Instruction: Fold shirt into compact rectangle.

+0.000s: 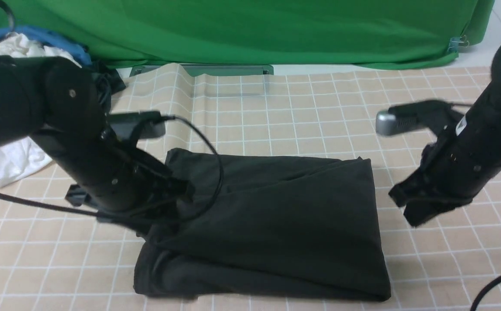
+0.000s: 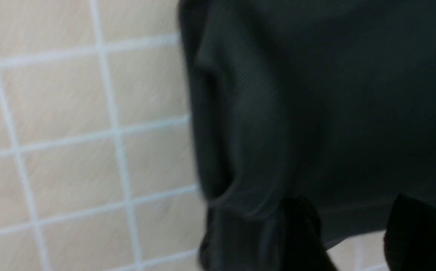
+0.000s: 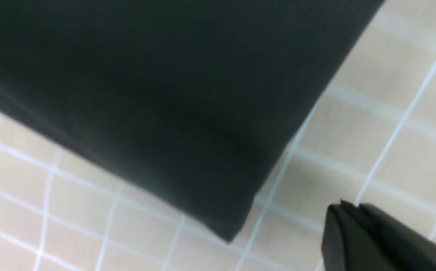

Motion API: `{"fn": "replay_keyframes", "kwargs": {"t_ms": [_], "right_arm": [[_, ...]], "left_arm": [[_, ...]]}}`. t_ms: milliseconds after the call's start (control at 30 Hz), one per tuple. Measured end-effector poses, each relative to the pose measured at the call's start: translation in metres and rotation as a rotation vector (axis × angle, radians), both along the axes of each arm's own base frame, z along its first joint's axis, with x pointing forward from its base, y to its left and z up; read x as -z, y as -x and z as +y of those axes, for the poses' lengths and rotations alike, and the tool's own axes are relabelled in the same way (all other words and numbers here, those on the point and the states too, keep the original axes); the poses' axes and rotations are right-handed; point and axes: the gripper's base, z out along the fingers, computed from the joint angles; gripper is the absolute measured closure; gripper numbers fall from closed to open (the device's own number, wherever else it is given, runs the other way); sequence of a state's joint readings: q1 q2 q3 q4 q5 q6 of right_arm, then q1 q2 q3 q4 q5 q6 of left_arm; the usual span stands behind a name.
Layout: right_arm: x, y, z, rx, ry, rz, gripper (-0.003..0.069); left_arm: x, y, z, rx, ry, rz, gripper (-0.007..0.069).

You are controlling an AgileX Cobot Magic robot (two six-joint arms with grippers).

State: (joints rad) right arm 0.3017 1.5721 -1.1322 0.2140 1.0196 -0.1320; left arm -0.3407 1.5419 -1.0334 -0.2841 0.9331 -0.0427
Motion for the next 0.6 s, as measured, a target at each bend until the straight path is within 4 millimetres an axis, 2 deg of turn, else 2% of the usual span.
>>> {"fn": "replay_keyframes", "kwargs": {"t_ms": [33, 133, 200, 300, 433, 500, 600], "right_arm": [[-0.003, 0.001, 0.0, 0.001, -0.004, -0.014, 0.0622], [-0.005, 0.001, 0.0, 0.002, -0.008, -0.032, 0.0623], [-0.004, 0.0, 0.001, 0.001, -0.008, -0.032, 0.0623], [-0.001, -0.001, 0.005, -0.009, -0.007, -0.03, 0.0623], [0.001, -0.001, 0.008, -0.016, -0.008, -0.033, 0.0623], [0.001, -0.002, 0.008, -0.015, -0.009, -0.04, 0.0623], [0.0, -0.002, 0.008, -0.014, -0.01, -0.044, 0.0623]], "left_arm": [[-0.001, -0.002, -0.001, -0.004, 0.014, -0.021, 0.0386], [0.003, -0.009, -0.005, -0.001, 0.04, -0.059, 0.055], [0.012, -0.012, -0.006, -0.002, 0.032, -0.034, 0.059], [0.036, -0.017, -0.007, 0.005, 0.003, 0.041, 0.0609], [0.065, -0.013, -0.005, -0.009, -0.031, 0.117, 0.0609], [0.073, -0.011, -0.004, -0.015, -0.038, 0.123, 0.0609], [0.071, -0.011, -0.004, -0.018, -0.034, 0.108, 0.0608]]}}
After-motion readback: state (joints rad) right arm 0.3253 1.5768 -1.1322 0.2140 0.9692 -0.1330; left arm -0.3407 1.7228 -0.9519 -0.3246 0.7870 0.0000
